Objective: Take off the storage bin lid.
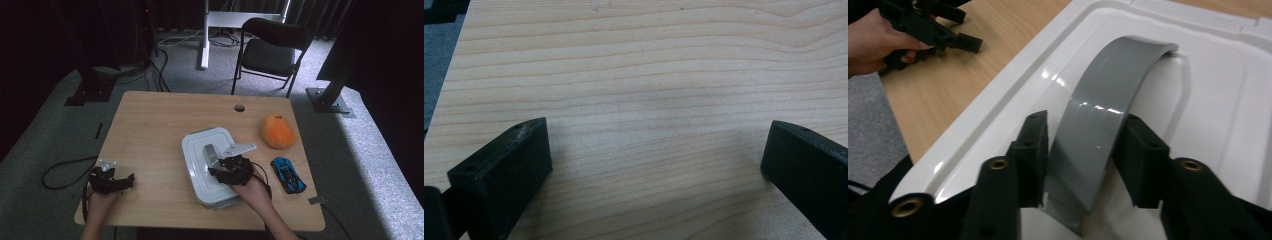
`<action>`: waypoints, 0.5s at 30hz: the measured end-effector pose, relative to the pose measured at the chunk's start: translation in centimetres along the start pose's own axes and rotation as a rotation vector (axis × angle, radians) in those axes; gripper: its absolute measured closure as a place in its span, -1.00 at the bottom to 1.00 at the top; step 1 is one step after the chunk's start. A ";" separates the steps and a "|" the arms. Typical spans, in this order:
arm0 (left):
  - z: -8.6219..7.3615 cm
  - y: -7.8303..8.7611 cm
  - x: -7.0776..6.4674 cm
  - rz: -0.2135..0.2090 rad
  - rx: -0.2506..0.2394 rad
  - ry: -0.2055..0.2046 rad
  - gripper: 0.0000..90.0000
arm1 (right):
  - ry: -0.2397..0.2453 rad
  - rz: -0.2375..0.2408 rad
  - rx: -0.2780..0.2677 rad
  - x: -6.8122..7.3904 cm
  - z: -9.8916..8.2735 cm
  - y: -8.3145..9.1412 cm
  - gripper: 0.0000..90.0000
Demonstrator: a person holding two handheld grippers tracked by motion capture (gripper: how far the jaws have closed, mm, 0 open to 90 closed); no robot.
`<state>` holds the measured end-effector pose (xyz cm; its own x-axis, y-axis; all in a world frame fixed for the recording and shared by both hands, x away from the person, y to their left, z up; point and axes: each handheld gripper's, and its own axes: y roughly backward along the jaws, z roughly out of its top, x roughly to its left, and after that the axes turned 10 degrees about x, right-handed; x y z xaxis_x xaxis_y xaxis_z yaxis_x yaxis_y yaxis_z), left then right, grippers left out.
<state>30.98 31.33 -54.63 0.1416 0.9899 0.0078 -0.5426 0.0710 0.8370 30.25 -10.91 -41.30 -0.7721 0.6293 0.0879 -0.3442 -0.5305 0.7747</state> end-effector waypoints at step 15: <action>0.0 0.0 0.0 0.000 0.000 0.000 -0.99 | -0.070 0.111 -0.044 -0.7 -0.3 0.6 0.53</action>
<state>30.98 31.33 -54.62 0.1416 0.9899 0.0077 -0.5424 0.0711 0.8371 30.39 -11.81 -41.06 -0.7681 0.6026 0.2165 -0.2830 -0.6228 0.7295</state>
